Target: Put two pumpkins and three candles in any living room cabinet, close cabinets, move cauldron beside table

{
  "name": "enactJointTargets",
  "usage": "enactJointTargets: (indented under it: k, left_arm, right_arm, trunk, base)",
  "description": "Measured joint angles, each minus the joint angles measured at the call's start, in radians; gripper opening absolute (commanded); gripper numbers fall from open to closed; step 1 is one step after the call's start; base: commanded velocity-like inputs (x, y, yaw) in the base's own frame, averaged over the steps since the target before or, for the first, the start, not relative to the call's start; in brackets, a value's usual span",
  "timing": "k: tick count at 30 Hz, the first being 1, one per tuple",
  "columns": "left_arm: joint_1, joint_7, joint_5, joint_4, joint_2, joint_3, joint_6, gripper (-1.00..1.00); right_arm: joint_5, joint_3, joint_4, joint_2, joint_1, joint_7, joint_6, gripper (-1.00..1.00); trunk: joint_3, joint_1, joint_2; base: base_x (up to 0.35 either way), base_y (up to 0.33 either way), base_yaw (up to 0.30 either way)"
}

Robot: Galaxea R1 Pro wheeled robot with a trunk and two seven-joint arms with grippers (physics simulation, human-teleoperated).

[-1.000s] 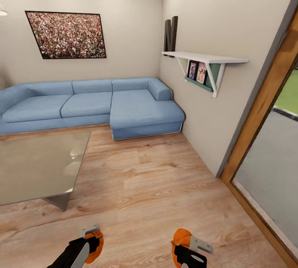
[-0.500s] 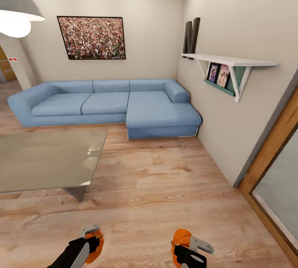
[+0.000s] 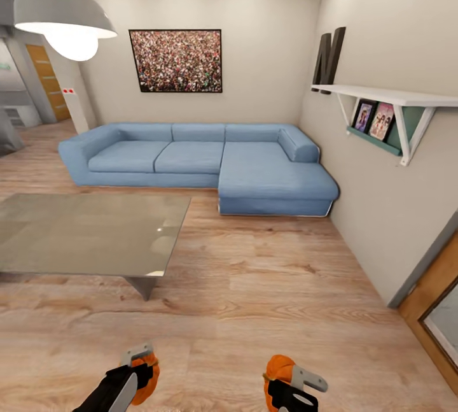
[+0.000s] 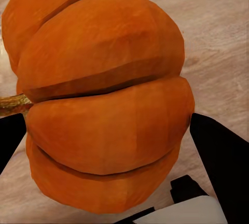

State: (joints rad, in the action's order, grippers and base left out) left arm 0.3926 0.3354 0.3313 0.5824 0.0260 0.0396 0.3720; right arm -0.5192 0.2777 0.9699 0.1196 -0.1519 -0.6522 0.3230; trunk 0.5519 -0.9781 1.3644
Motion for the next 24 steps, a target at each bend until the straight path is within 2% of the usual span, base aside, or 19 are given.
enactJointTargets:
  k: [7,13,24]
  left_arm:
    - [0.000,0.000,0.000,0.000,0.000,0.000,0.000,-1.00]
    - [0.000,0.000,0.000,0.000,0.000,0.000,0.000,-1.00]
    - [0.000,0.000,0.000,0.000,0.000,0.000,0.000,-1.00]
  right_arm:
    - [0.000,0.000,0.000,0.001,0.000,0.000,0.000,-1.00]
    - [-0.001,0.023,0.000,0.000,0.000,0.000,-0.002,-1.00]
    - [0.000,0.026,0.000,-0.001,0.000,0.000,-0.001,-1.00]
  trunk:
    - [-0.003,0.000,0.000]
    - [-0.004,0.000,0.000]
    - [-0.004,0.000,0.000]
  base:
    - [0.000,0.000,0.272]
    - [0.000,0.000,0.272]
    - [-0.011,0.000,0.273]
